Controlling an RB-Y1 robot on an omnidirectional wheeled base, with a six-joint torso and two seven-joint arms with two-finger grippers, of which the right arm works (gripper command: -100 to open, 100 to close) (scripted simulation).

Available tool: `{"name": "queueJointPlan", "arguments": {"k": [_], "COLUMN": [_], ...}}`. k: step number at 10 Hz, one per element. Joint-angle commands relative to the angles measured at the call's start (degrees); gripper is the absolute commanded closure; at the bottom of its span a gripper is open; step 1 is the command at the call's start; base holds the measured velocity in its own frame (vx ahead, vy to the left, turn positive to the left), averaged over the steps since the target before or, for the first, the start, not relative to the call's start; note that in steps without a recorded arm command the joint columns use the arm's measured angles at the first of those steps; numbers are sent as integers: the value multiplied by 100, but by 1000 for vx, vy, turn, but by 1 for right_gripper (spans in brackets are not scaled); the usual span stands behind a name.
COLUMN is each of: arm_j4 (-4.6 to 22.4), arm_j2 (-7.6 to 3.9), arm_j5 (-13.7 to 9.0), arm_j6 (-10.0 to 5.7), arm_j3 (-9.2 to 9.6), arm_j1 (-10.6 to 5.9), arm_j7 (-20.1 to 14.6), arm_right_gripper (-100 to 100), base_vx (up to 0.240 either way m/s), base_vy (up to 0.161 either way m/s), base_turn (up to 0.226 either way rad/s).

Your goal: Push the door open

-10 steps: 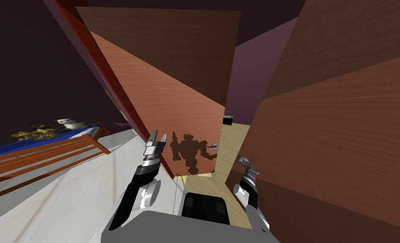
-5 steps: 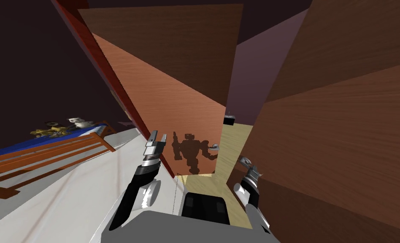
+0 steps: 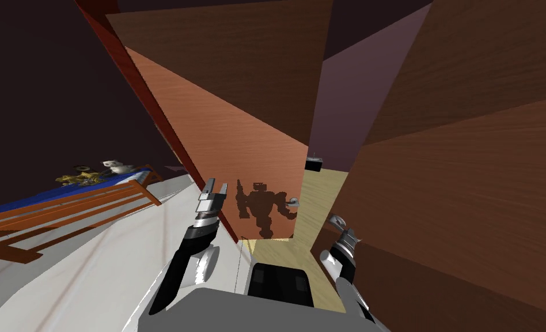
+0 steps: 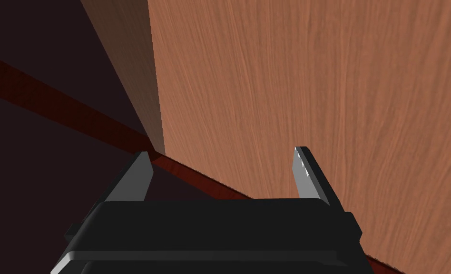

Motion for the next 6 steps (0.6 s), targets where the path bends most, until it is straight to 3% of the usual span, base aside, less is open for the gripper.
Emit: {"name": "queueJointPlan", "arguments": {"k": [1,5,6], "arm_j4": [-112,-112,-76], "arm_j2": [-39,-39,-26], "arm_j5": [-173,-173,-275], "arm_j6": [-135,-135,-202], "arm_j3": [-278,-278,-422], "arm_j1": [-14,-14,-59], "arm_j7": [194,194,277], "arm_right_gripper": [100,100,100], "base_vx": [42,14,11], "base_vy": [-78,-32,-28], "base_turn": [215,15,129]}}
